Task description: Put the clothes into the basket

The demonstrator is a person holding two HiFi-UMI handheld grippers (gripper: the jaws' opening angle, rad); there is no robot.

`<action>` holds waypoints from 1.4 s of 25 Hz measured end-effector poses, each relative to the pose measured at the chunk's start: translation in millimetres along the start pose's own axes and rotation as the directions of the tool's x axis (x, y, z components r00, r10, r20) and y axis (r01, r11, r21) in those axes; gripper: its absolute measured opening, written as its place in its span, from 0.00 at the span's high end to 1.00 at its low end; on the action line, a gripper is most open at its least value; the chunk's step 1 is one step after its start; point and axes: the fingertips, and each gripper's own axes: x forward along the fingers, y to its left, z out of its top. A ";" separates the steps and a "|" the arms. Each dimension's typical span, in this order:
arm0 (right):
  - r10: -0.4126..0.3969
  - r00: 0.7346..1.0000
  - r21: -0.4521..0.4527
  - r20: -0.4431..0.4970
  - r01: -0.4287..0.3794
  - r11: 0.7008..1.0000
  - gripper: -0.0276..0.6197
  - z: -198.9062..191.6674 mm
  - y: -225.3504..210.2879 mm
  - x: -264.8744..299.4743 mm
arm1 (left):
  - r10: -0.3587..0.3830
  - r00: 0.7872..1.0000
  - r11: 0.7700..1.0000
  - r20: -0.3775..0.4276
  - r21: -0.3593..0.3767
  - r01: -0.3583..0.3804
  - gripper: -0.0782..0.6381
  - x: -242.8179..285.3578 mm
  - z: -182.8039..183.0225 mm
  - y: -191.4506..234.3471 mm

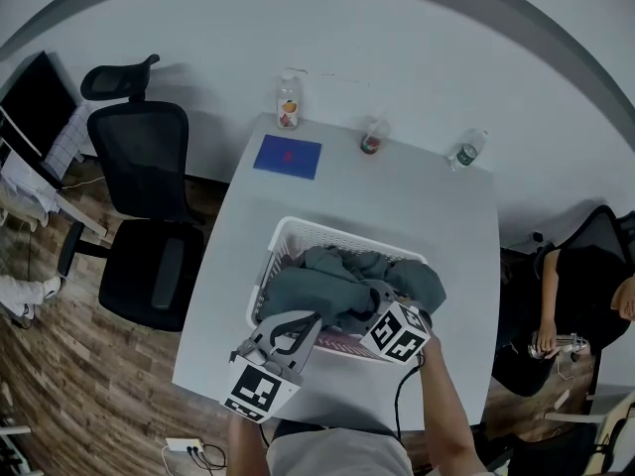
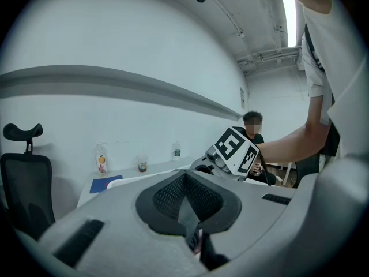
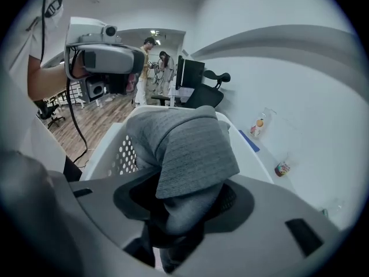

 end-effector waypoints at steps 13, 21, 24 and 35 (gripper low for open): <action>-0.039 0.998 -0.110 -0.043 0.034 0.993 0.29 -7.5 4.3 -9.7 | -0.018 1.000 1.000 -0.004 0.015 0.018 0.88 5.6 -0.6 -8.0; -0.107 0.994 -0.086 0.015 0.108 0.990 0.26 -4.1 -2.2 -38.1 | -0.020 1.000 0.999 0.016 0.026 0.020 0.88 3.6 6.9 -13.6; -0.147 0.988 -0.065 0.050 0.150 0.986 0.27 -1.7 -6.5 -53.9 | -0.025 0.999 0.999 0.025 0.035 0.024 0.88 2.4 11.7 -16.9; -0.214 0.922 0.117 0.322 0.186 0.976 0.43 36.9 3.4 -118.5 | -0.053 0.995 0.998 0.081 0.040 0.049 0.88 -1.3 35.6 -34.0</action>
